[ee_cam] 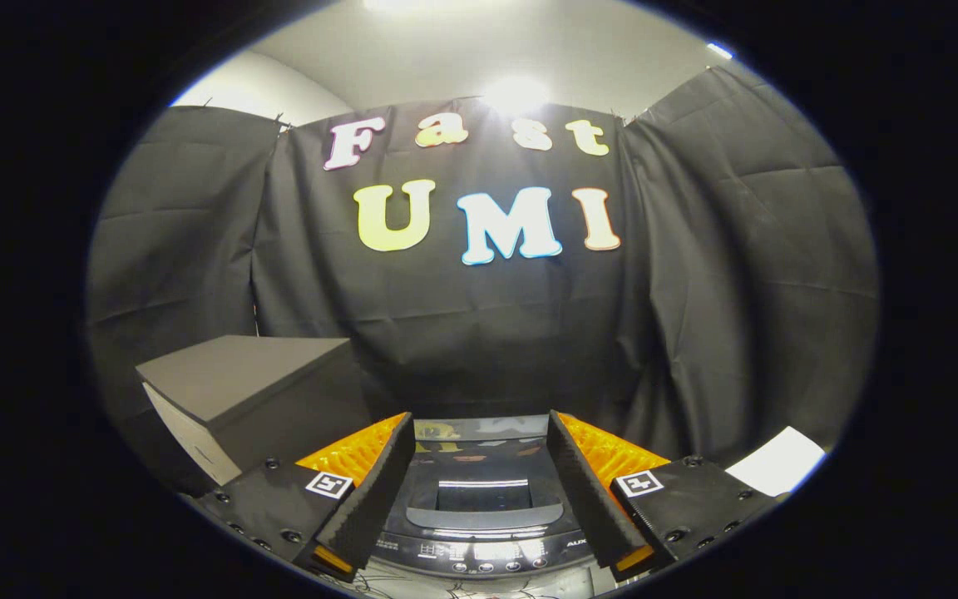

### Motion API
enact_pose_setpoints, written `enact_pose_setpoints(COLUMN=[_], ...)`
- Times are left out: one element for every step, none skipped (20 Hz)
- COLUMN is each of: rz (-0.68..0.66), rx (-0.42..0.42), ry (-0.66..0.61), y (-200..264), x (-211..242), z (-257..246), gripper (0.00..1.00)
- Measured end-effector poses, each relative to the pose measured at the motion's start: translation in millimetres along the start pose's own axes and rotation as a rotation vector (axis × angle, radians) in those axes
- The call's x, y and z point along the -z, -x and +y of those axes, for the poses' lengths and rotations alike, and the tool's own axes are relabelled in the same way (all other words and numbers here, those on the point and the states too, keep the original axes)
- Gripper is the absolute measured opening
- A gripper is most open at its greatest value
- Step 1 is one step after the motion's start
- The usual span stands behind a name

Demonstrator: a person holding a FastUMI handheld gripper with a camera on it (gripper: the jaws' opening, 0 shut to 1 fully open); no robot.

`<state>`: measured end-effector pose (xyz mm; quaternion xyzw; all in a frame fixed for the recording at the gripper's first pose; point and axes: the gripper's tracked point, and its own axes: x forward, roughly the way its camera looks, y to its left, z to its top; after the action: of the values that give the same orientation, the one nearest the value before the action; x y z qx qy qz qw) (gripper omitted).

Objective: Put the clothes into the washing machine and then close the washing machine lid.

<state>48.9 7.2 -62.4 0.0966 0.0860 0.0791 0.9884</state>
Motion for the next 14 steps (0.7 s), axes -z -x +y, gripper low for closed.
enact_pose_setpoints(rz=[-0.006,-0.010,-0.013,-0.015,-0.018,-0.025,-0.033,-0.040,-0.042,-0.042,-0.041,-0.040,-0.040,-0.045], rx=[0.005,0.009,0.011,0.017,0.024,0.027,0.034,0.043,0.052,0.058,0.063,0.066,0.067,0.067], ry=[0.004,0.003,0.003,0.007,0.012,0.017,0.025,0.031,0.032,0.026,0.021,0.022,0.030,0.042], y=[11,21,31,40,50,59,67,73,79,83,87,90,92,93], x=[-2,-3,-3,-4,-5,-6,-8,-9,-7,-6,-5,-5,-5,-7], z=[2,5,8,10,11,14,15,14,14,16,19,21,24,28], gripper=[0.99,0.99,0.99,0.99,0.99,0.99,0.99,0.99,0.99,0.99,0.99,0.99,0.99,0.99])
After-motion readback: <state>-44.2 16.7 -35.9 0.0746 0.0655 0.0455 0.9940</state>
